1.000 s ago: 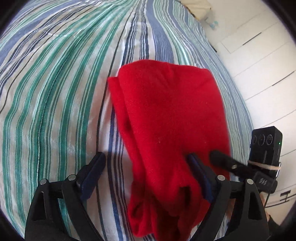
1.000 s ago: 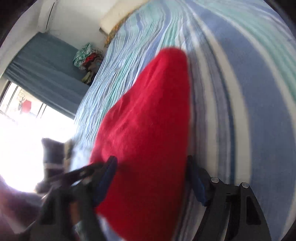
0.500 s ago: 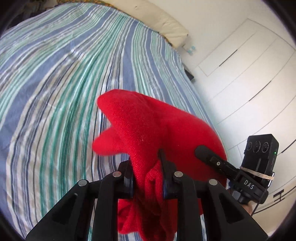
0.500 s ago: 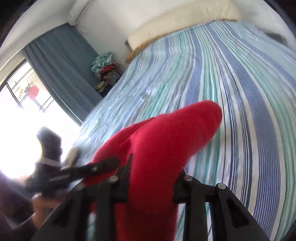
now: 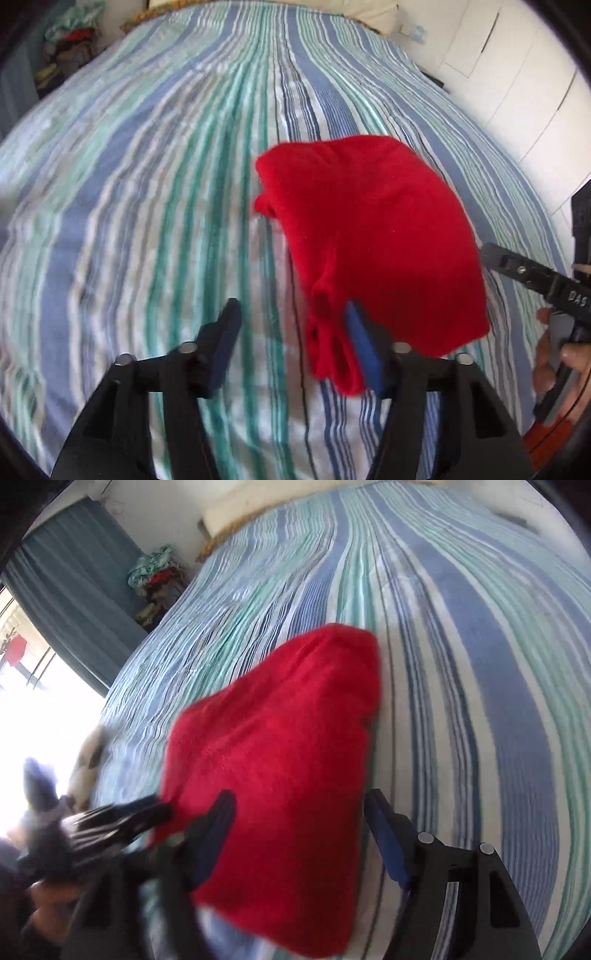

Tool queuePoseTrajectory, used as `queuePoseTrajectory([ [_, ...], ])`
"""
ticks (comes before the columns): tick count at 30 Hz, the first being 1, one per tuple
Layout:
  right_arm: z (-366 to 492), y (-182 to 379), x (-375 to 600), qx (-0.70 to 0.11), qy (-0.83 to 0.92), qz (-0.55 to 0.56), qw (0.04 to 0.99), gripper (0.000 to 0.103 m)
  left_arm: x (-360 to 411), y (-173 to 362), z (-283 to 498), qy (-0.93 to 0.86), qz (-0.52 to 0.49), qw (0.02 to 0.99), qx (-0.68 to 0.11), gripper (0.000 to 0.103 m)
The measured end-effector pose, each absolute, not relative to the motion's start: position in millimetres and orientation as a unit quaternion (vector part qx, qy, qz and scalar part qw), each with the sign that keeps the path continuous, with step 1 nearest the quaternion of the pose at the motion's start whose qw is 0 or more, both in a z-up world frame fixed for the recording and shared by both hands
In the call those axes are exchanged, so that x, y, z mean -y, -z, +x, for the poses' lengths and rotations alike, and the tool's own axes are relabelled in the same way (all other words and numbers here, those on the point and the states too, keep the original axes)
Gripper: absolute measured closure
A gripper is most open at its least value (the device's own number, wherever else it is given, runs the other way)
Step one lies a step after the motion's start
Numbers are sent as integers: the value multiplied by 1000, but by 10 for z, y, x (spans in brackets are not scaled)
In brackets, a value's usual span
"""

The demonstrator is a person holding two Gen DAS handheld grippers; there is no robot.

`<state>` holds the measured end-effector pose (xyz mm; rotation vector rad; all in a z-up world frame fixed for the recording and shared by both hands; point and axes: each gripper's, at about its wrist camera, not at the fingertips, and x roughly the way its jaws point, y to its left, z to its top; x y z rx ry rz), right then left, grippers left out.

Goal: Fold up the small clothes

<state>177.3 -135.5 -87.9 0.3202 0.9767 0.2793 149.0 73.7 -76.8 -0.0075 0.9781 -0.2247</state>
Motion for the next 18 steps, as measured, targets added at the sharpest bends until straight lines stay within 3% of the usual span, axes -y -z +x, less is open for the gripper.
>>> queuePoseTrajectory([
  [1,1634,788,1393,-456,-128,142,869,14,-727,660,1331,83,20,890,-448,7],
  [2,1492,682,1412,-448,-119,124,877,10,-705,547,1164,63,38,902,-425,3],
  [4,1229,464,1414,-442,-105,86,887,6,-674,347,903,39,44,916,-396,2],
  [8,730,110,1307,-455,-82,20,886,2,-679,144,537,1,17,907,-420,1],
  [12,332,-32,1232,-466,-68,5,882,1,-646,158,508,-12,23,873,-486,1],
  [18,103,-138,1144,-466,-49,-6,884,1,-626,70,222,-12,38,870,-492,2],
])
